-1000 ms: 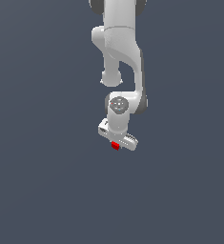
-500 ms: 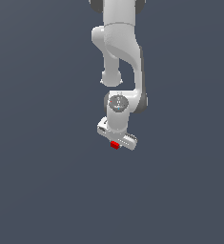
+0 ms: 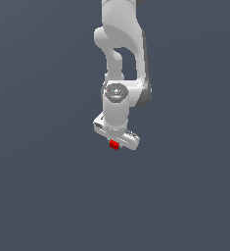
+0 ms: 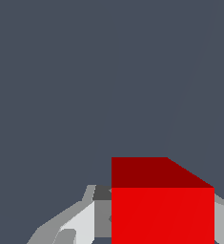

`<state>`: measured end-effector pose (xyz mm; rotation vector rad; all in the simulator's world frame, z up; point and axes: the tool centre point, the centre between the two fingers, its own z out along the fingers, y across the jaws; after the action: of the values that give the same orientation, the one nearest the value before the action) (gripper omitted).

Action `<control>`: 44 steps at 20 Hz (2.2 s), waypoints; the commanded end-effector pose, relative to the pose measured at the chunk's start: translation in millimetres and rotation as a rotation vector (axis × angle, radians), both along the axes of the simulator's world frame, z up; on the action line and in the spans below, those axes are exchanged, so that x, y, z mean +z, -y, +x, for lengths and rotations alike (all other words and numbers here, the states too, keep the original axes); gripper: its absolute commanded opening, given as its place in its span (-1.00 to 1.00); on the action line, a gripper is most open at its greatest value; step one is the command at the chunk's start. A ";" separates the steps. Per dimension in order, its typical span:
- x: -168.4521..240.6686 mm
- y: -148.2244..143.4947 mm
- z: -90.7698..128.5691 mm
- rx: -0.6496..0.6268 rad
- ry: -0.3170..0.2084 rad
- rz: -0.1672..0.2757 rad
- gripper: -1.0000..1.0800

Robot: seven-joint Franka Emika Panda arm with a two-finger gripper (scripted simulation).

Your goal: Pick up the red cube and move it to a goal position.

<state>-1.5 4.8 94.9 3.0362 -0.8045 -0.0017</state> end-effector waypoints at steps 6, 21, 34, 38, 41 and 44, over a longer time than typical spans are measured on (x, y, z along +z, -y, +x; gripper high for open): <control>79.0 22.7 15.8 0.000 0.001 0.000 -1.00; 228.4 65.7 49.0 0.000 0.001 0.000 -1.00; 306.5 88.5 70.0 0.000 0.001 0.000 -1.00; 317.8 91.8 73.6 0.000 0.001 0.000 -1.00; 323.2 93.4 75.4 0.000 0.001 0.000 -1.00; 326.4 94.3 76.6 0.000 0.001 0.000 -1.00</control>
<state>74.4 -89.1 419.1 3.0363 -0.8054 -0.0004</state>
